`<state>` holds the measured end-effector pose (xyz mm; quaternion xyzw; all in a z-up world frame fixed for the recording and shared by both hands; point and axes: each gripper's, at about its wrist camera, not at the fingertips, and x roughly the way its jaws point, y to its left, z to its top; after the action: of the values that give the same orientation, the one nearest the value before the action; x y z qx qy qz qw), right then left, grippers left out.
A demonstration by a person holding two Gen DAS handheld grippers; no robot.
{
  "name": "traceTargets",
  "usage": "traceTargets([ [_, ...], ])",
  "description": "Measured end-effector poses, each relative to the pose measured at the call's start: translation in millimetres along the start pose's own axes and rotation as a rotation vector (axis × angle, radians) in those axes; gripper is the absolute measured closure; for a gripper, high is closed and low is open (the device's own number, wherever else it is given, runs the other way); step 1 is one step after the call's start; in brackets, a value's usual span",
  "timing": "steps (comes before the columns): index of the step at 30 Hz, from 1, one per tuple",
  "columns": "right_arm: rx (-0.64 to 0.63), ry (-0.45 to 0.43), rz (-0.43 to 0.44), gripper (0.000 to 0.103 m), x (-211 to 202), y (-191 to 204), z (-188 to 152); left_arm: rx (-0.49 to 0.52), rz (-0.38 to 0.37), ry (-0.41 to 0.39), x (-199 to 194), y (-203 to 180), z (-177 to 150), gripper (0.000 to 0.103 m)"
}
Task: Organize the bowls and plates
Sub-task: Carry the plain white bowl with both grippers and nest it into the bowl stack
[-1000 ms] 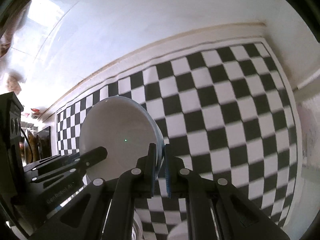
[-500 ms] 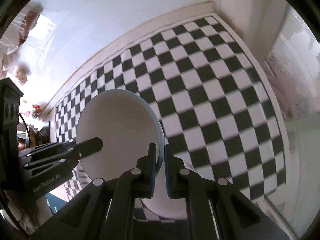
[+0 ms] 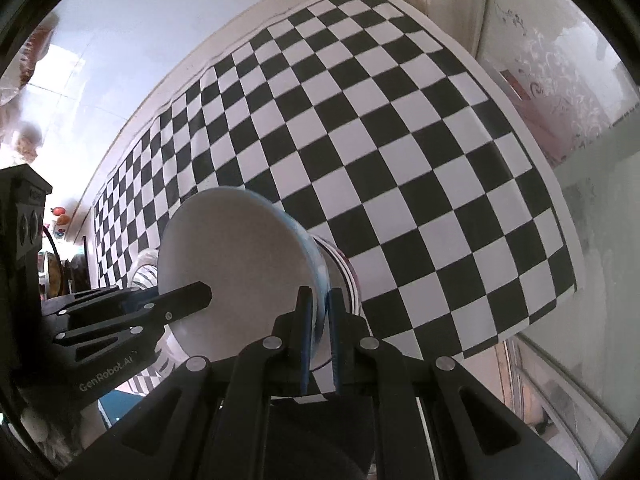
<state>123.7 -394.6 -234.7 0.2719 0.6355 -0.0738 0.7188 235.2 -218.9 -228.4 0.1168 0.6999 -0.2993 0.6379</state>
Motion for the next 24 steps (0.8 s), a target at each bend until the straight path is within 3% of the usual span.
traceTargets([
  [11, -0.002, 0.039, -0.006, 0.094, 14.3, -2.3, 7.5, -0.008, 0.009, 0.055, 27.5, -5.5, -6.0, 0.092],
  [24, -0.038, 0.101, -0.021, 0.094, 33.0, -0.3, 11.9, -0.042, 0.020, 0.034, 26.4, -2.9, -11.5, 0.091],
])
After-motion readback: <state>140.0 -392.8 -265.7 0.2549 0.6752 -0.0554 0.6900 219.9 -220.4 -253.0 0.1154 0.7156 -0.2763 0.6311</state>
